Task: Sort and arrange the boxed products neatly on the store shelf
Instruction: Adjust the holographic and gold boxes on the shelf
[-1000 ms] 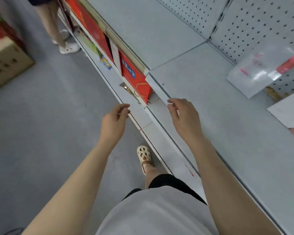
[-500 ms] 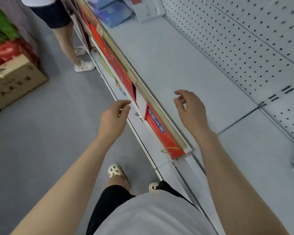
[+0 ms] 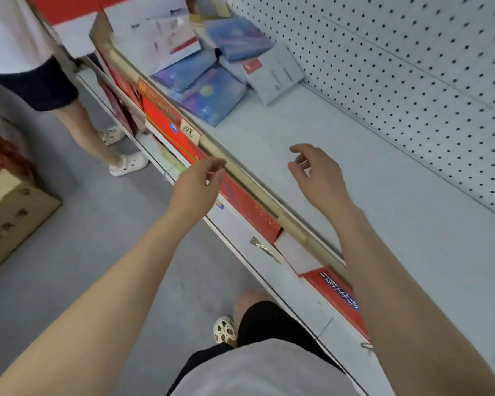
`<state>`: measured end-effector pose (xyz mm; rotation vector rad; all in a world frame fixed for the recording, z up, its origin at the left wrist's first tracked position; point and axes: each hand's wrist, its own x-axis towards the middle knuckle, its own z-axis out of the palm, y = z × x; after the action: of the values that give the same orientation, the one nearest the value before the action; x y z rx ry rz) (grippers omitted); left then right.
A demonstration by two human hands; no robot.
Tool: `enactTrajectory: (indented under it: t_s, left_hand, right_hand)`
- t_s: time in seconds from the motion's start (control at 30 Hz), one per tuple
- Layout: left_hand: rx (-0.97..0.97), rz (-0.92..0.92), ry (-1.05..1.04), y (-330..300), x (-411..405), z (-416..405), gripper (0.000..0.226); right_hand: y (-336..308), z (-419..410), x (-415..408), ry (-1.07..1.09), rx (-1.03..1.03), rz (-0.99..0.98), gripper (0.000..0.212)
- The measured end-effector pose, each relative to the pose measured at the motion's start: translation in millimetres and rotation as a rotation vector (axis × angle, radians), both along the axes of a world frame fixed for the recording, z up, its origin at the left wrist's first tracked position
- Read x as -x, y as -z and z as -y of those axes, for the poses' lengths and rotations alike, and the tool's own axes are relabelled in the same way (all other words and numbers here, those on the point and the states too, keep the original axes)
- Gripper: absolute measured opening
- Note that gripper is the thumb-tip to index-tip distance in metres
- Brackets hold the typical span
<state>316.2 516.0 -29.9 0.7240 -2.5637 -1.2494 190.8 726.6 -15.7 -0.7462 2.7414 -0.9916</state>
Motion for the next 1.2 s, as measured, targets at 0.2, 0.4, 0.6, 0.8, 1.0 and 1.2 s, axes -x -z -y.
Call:
enactTrajectory:
  t_s: [0.2,0.4,0.6,0.8,1.0,1.2]
  left_hand:
    - [0.139,-0.039,0.065,-3.9,82.4,108.6,0.027]
    - [0.251,-0.002,0.096,-11.1,152.7,196.3,0.032]
    - [0.344,-0.007,0.259,-22.7,216.3,235.1,0.034]
    - [0.529,-0.098,0.556,-24.9,315.6,248.3,0.038]
    - [0.848,0.167,0.796,-11.4,387.7,241.7,0.049]
    - [0.972,0.221,0.889,2.5,379.8,229.1,0.058]
  right_hand:
    - [-2.3,94.9,84.3,0.049,-0.001,-0.086,0.036]
    - [16.2,179.7,183.1,0.281,-0.038,0.025,0.053]
    - [37.8,221.7,235.2,0.426,-0.175,0.236,0.066]
    - [48.0,230.2,227.9,0.687,0.078,0.267,0.086]
    - [41.8,226.0,226.7,0.997,0.499,0.458,0.094]
    - [37.0,239.5,227.9,1.093,0.807,0.543,0.085]
